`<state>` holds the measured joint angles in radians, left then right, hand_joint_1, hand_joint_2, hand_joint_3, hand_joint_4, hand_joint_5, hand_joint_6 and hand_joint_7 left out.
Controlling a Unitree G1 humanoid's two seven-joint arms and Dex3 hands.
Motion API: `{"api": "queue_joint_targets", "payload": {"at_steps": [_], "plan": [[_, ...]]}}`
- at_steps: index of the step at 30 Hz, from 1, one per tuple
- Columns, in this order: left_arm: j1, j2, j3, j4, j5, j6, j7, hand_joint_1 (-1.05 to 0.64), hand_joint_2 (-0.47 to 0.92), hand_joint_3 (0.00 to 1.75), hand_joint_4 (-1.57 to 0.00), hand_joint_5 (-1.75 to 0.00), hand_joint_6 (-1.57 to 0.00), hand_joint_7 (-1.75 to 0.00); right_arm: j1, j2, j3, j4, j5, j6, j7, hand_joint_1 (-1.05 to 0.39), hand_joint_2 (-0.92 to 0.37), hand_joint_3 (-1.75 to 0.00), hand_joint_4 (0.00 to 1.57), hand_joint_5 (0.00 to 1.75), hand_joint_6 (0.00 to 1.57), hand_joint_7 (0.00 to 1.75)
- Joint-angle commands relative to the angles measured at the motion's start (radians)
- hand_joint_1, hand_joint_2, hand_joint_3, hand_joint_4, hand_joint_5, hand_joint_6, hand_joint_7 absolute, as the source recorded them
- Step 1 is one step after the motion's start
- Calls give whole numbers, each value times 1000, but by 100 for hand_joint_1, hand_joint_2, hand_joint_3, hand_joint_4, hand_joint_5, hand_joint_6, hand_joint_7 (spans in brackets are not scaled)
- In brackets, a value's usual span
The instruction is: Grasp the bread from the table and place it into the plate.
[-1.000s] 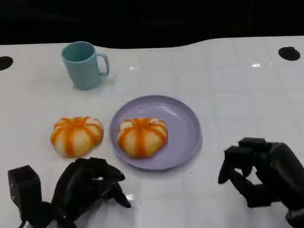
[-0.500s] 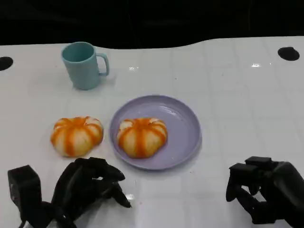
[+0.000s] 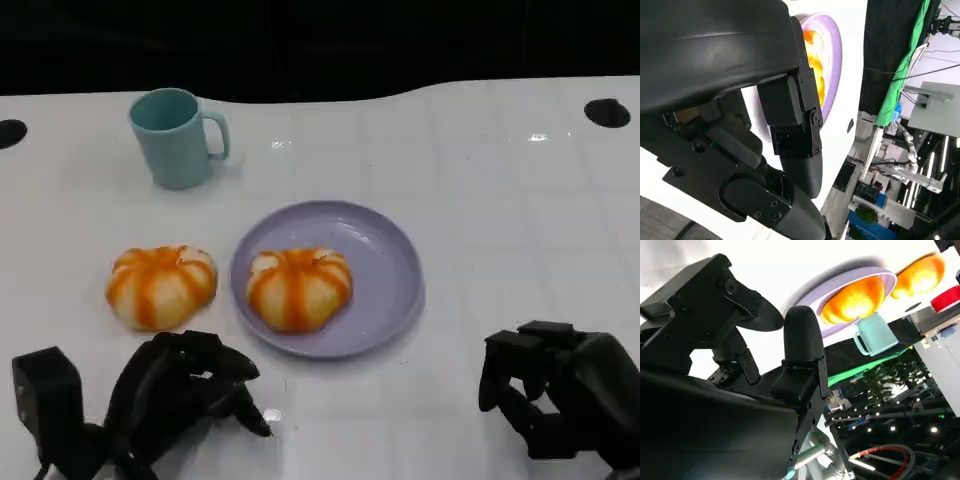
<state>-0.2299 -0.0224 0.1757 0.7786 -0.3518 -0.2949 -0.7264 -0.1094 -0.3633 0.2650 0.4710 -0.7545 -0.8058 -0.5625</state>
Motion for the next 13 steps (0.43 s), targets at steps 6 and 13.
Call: {"api": "queue_joint_targets", "payload": {"at_steps": [6,13], "plan": [[-4,28,4,4,-2,-1,-13,-105,72,0,-157,-58,-157,-20,-25,4,18,40,27,-26,1,-13,-33,-127,88,175,84,135],[-6,30,10,8,-13,9,-23,-105,71,0,-157,-58,-157,-20,-30,8,24,50,47,-36,30,-14,-31,-129,89,169,87,124]]}}
